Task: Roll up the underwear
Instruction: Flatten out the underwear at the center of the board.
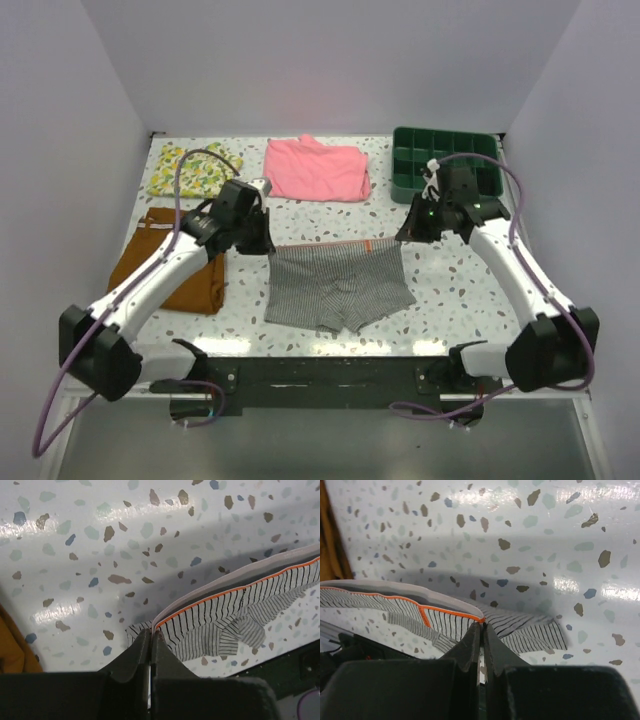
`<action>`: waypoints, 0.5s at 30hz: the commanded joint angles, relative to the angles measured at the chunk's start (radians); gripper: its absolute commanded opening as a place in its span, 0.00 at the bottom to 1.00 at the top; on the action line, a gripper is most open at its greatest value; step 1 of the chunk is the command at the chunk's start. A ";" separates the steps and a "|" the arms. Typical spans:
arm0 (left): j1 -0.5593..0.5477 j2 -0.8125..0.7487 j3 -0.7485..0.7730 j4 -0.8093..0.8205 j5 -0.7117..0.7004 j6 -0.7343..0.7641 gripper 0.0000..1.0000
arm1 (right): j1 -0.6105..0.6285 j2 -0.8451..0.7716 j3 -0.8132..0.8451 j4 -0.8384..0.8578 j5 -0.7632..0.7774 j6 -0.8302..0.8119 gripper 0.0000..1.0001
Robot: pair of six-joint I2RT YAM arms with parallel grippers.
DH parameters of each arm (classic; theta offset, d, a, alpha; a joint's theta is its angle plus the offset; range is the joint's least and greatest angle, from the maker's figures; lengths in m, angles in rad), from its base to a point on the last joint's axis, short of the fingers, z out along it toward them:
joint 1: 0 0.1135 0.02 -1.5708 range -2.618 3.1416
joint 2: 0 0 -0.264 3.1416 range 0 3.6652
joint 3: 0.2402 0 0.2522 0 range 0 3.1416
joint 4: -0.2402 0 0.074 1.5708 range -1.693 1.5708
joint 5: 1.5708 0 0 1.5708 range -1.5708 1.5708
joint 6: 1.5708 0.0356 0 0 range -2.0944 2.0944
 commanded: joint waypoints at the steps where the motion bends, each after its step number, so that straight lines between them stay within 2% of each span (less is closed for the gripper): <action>1: 0.019 0.161 0.076 0.127 -0.052 0.073 0.00 | -0.002 0.155 0.101 0.114 0.055 -0.040 0.02; 6: 0.034 0.375 0.204 0.167 -0.060 0.111 0.00 | -0.001 0.378 0.186 0.185 0.067 -0.048 0.01; 10: 0.042 0.486 0.292 0.163 -0.072 0.140 0.00 | -0.004 0.476 0.252 0.209 0.098 -0.054 0.02; 15: 0.048 0.590 0.369 0.137 -0.188 0.134 0.00 | -0.007 0.558 0.292 0.218 0.176 -0.048 0.01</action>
